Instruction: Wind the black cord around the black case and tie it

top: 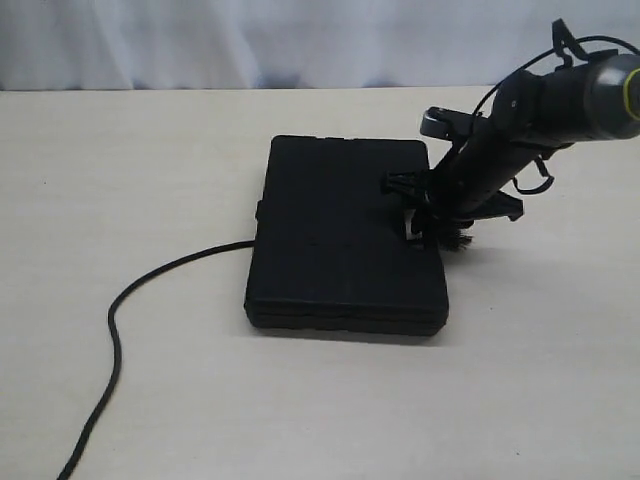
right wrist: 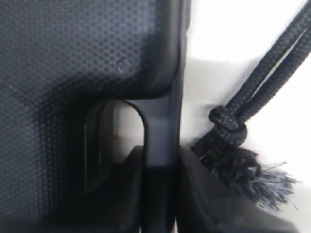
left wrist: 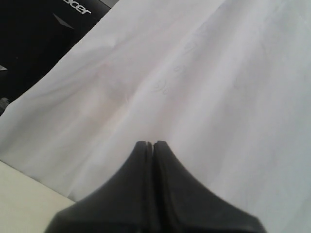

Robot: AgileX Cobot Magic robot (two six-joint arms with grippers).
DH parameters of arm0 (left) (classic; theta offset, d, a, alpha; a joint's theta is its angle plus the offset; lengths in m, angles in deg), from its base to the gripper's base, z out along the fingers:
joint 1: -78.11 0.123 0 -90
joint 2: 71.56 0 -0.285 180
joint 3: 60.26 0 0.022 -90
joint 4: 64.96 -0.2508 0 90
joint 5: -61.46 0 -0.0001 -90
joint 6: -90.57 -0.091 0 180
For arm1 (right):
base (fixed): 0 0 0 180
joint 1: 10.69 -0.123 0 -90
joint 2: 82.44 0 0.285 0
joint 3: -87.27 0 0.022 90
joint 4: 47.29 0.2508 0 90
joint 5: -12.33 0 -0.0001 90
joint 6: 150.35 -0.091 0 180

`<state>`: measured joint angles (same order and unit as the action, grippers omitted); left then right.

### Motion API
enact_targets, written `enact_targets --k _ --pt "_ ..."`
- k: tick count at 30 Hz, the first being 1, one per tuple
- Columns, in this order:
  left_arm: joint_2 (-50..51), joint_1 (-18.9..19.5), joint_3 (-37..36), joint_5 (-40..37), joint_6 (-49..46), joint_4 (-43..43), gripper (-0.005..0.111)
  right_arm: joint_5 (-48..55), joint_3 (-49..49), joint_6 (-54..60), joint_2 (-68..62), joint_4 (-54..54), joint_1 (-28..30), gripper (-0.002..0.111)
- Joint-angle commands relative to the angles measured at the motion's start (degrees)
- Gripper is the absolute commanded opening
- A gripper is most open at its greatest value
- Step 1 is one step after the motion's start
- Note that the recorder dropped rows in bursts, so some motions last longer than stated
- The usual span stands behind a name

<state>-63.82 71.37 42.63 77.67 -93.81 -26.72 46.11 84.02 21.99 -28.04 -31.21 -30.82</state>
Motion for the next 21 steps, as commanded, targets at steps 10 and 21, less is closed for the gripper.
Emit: enact_targets --k 10,21 --pt "0.0 0.1 1.7 -1.9 17.0 -33.3 0.000 3.6 5.9 -1.4 0.7 3.5 0.0 0.004" --pt "10.5 0.1 11.2 -0.7 33.4 -52.4 0.000 7.7 8.6 -1.2 6.1 2.7 0.0 0.004"
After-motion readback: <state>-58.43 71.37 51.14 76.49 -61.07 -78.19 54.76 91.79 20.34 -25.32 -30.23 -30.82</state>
